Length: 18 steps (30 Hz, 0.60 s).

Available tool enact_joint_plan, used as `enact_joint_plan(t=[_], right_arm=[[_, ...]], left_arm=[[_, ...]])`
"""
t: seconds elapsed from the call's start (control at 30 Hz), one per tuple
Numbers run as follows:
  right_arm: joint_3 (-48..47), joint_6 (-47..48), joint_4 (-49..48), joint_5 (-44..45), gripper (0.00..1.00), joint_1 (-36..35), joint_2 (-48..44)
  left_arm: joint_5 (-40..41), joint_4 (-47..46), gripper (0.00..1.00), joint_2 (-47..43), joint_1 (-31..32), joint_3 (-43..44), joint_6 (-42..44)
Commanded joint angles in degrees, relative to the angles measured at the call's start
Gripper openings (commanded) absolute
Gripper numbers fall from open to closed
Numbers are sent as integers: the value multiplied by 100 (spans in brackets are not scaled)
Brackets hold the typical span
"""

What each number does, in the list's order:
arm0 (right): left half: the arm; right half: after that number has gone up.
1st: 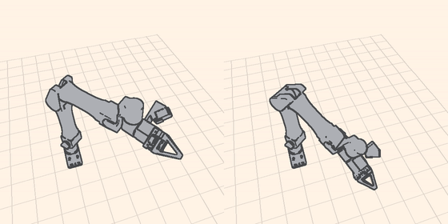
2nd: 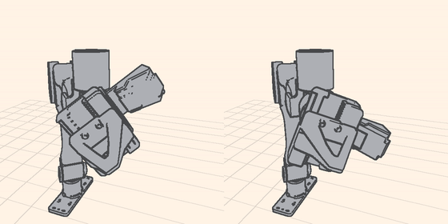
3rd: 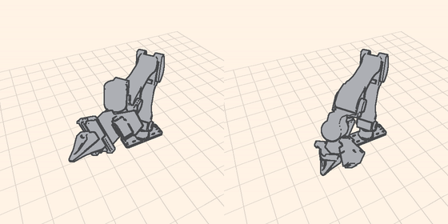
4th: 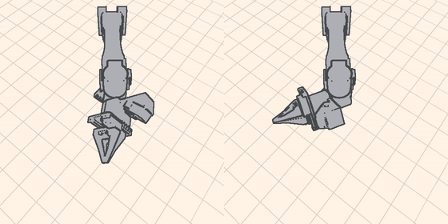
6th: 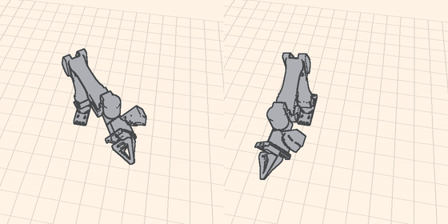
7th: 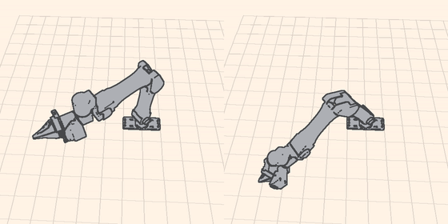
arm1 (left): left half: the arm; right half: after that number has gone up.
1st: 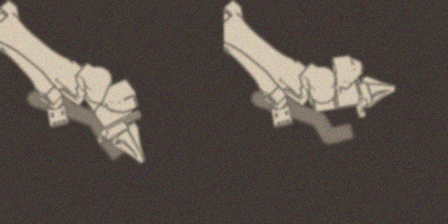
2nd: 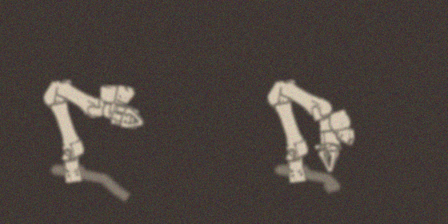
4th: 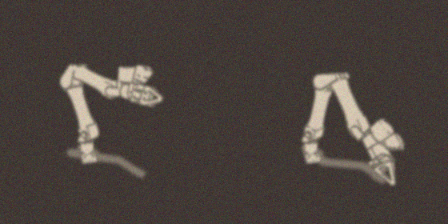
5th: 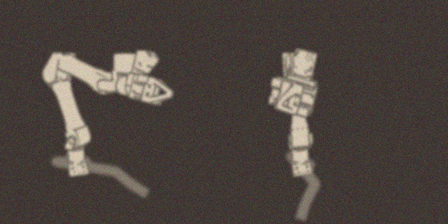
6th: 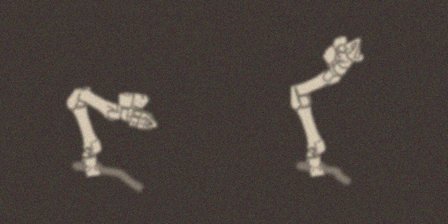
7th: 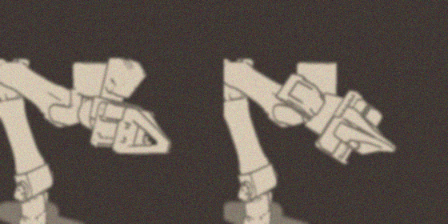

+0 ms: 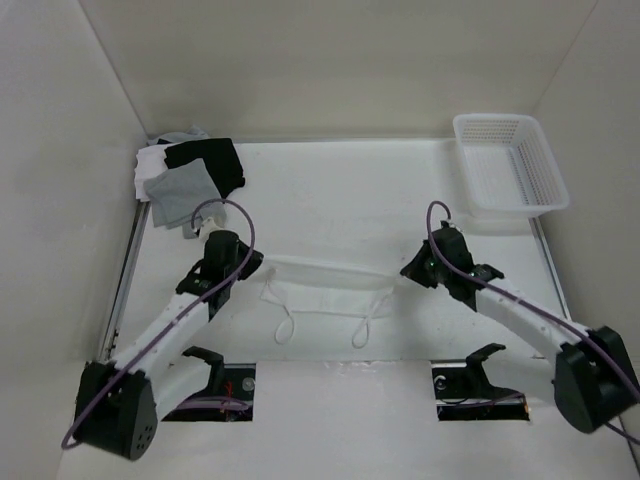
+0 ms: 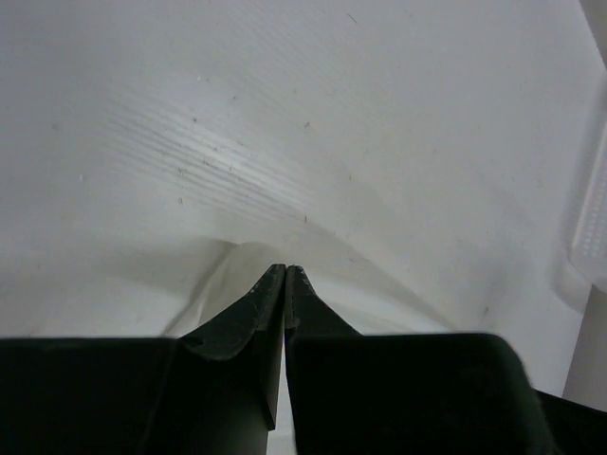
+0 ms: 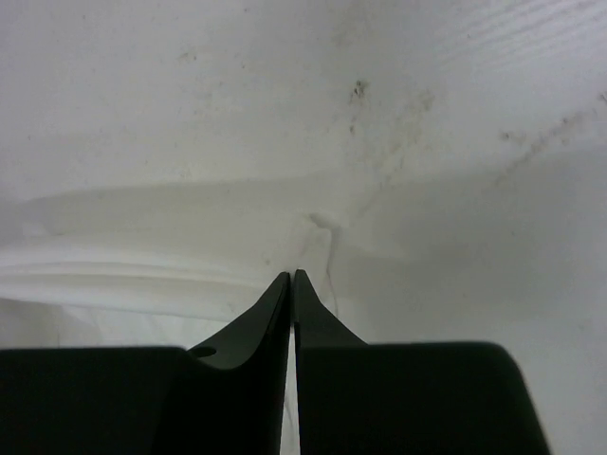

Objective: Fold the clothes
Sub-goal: Fold the tank top

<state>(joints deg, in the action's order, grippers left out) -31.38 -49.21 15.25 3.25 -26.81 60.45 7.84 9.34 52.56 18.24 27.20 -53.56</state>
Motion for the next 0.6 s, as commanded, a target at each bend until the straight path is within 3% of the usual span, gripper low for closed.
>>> enact_joint_plan(t=[0.0, 0.17, 0.57], right_arm=[[-491, 570, -1462, -860, 7, 435, 703], [-835, 720, -1533, -905, 9, 558, 1110], [667, 96, -1164, -158, 12, -627, -516]], left_arm=[[-326, -1864, 2, 973, -264, 416, -93], [-564, -2261, 3, 1468, -440, 585, -260], [-1266, -1682, 7, -982, -984, -1427, -330]])
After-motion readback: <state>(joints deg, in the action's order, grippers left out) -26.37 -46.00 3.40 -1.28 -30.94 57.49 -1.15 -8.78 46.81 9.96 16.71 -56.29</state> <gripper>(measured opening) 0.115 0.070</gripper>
